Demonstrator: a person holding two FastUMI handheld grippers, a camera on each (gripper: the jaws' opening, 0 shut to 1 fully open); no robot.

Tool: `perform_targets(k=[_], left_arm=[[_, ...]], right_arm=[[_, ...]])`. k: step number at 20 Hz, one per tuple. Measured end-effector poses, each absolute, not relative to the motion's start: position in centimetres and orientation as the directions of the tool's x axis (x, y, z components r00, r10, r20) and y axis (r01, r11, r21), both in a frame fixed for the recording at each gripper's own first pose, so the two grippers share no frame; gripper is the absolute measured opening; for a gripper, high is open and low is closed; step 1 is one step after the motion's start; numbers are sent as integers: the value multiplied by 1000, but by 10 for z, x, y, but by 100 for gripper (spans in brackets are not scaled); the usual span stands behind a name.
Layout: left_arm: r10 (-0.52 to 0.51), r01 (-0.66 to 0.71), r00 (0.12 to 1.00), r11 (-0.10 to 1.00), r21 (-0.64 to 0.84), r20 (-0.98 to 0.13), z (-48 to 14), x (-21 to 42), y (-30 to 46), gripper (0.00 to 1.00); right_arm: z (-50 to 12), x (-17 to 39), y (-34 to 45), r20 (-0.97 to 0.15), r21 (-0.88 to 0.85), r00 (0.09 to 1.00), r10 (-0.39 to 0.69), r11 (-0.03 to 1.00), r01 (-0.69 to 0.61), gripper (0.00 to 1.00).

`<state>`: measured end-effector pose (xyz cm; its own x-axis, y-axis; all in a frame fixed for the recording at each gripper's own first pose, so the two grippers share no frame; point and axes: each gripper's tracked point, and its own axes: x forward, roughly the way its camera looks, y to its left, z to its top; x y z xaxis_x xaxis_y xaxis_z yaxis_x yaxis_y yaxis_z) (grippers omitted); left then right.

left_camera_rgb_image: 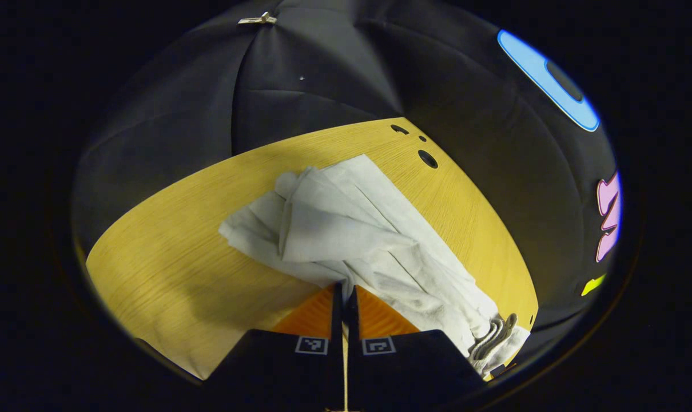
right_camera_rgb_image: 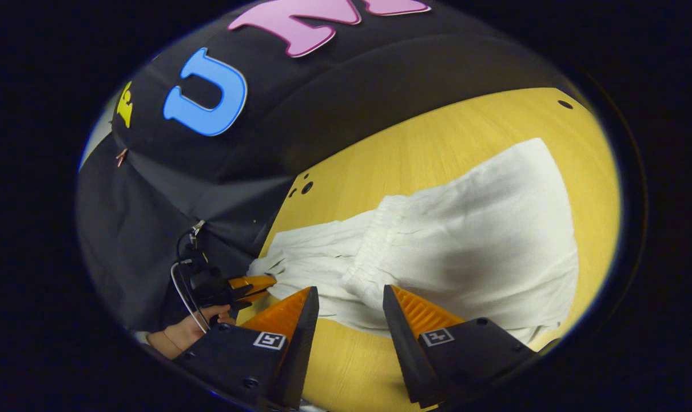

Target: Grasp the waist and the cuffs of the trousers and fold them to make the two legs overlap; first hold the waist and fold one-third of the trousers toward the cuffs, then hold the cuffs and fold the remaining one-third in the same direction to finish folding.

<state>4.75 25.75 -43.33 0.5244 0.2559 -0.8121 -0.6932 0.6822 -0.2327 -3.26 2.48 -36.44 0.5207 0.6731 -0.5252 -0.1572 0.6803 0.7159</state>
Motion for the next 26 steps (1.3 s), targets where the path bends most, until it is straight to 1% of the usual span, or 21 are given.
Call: perform_targets(k=[2,5,7,9,11,13,15,16,17,18,23,26], left_arm=[[245,-698,511,678,-231,-824,-432,49,257,6],[210,-707,545,635,-311,-811,-422,52,257,6],[188,-710,579,596,-376,-794,-411,54,255,6],[181,-693,633,564,-448,-753,-394,64,252,6],[185,-668,678,557,-493,-711,-377,72,246,6],[191,-631,719,583,-512,-668,-355,79,235,6],[189,-578,762,631,-518,-620,-335,89,217,6],[175,-546,784,652,-527,-596,-324,95,205,3],[156,-511,806,670,-539,-571,-312,101,191,6],[140,-484,820,687,-542,-555,-306,107,178,5],[71,-381,845,776,-503,-531,-289,130,115,5],[-4,-285,865,819,-498,-502,-279,140,67,6]], right_arm=[[-371,-37,-10,-563,690,535,630,715,-116,70],[-369,-41,-57,-576,685,565,590,726,-59,70],[-370,-45,-85,-578,694,587,567,720,-12,70],[-376,-50,-109,-595,677,597,537,736,14,70],[-379,-58,-129,-615,661,594,519,750,28,70],[-376,-61,-144,-612,671,600,515,740,49,70],[-373,-61,-156,-602,688,614,511,722,74,70],[-371,-61,-162,-594,695,622,509,715,78,70],[-371,-62,-169,-595,692,626,504,717,81,70],[-371,-63,-175,-599,689,625,501,720,83,70],[-373,-66,-203,-608,690,630,483,714,118,70],[-376,-69,-219,-615,686,633,470,714,136,70]])
